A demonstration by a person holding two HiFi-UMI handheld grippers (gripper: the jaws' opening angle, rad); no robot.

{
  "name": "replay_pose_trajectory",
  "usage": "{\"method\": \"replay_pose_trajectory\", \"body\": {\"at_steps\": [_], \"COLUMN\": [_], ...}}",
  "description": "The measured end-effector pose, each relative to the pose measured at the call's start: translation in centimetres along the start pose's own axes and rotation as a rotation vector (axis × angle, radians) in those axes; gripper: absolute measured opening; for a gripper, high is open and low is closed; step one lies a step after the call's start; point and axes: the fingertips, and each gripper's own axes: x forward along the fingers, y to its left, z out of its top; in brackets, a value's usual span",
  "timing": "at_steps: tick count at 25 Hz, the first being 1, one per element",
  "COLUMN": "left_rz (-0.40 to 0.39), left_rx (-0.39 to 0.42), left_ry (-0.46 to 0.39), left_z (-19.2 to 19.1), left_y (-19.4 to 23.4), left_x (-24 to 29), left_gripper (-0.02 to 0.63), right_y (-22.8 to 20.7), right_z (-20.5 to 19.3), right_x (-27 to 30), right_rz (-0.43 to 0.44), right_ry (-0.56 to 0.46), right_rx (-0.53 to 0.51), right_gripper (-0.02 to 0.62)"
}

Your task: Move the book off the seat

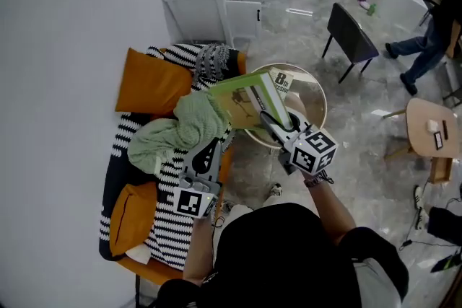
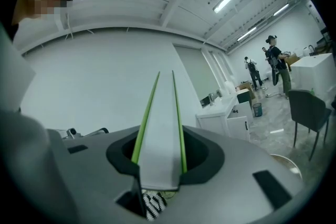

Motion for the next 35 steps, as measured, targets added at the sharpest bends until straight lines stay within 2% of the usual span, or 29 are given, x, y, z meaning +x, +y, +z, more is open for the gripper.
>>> {"method": "replay_pose_trajectory", "body": {"at_steps": [8, 20, 27, 35], "left_rz": [-0.198, -0.397, -0.522, -0.593], "left_rx": [0.011, -0.048, -0.065, -0.124], "left_ry": [-0.025, 0.016, 0.005, 0.001], "left_z": [-1.0, -2.5, -3.7, -5.3], "left_y": [-8.5, -16.5, -18.7, -17.8], "left_x": [7.4, 14.9, 17.7, 20.6], "left_gripper": [0.009, 0.008, 0.008, 0.008], "right_y": [-8.1, -15.1, -17.3, -19.1], "right_z": [1.0, 1.0, -0.2, -0.6], "right_x": [-9.0, -17.9, -19.9, -19.3], "right_rz": [-0.164, -0.358, -0.457, -0.545], "right_ry": [-0.041, -0.082, -0.081, -0.070], "right_rx": [0.025, 0.076, 0.108, 0.137], "right_gripper": [0.149, 0.149, 0.149, 0.149]}}
